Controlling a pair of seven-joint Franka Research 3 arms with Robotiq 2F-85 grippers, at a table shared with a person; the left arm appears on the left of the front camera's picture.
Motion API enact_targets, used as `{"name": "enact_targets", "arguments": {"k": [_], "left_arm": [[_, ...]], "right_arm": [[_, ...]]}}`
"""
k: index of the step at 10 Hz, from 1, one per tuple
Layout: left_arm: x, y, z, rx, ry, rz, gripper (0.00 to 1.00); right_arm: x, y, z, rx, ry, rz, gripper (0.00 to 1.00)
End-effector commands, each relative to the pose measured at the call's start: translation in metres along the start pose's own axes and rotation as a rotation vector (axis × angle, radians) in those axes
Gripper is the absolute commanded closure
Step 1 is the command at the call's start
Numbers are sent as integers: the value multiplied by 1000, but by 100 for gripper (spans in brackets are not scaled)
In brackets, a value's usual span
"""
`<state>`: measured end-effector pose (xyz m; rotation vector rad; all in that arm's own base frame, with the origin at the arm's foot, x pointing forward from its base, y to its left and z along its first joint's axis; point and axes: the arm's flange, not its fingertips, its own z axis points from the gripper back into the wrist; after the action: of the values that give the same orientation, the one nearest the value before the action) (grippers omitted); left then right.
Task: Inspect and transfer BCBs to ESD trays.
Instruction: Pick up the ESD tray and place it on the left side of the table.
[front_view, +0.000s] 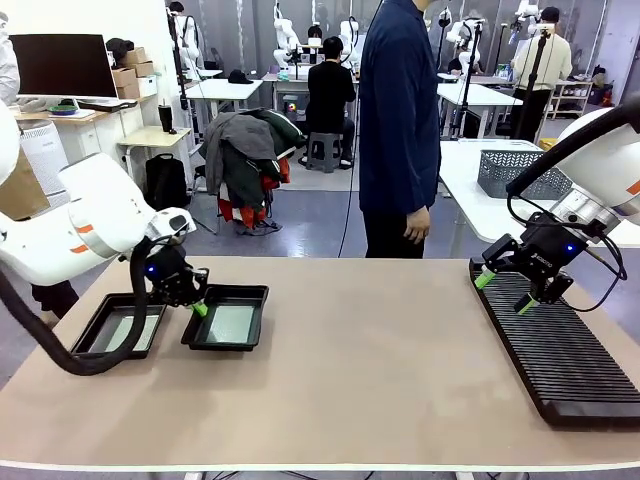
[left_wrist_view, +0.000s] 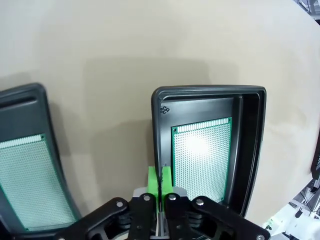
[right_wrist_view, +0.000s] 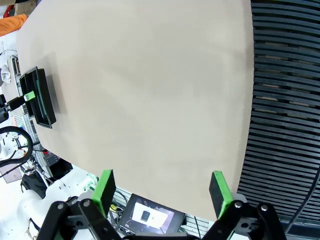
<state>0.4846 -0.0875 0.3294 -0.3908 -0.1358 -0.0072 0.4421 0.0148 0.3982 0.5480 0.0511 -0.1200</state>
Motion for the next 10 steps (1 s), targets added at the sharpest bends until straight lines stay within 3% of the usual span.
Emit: {"name": "enact_targets", "arguments": {"k": [1, 5, 10], "left_arm": [[-15, 16, 0, -28, -33, 3, 96], [-26, 28, -4, 11, -86, 46, 96], [-18, 20, -16, 21, -71, 33, 96]], "right_arm": [[0, 2, -1, -3, -18, -16, 0], [0, 2, -1, -3, -18, -16, 0], [0, 2, -1, -3, -18, -16, 0]]}}
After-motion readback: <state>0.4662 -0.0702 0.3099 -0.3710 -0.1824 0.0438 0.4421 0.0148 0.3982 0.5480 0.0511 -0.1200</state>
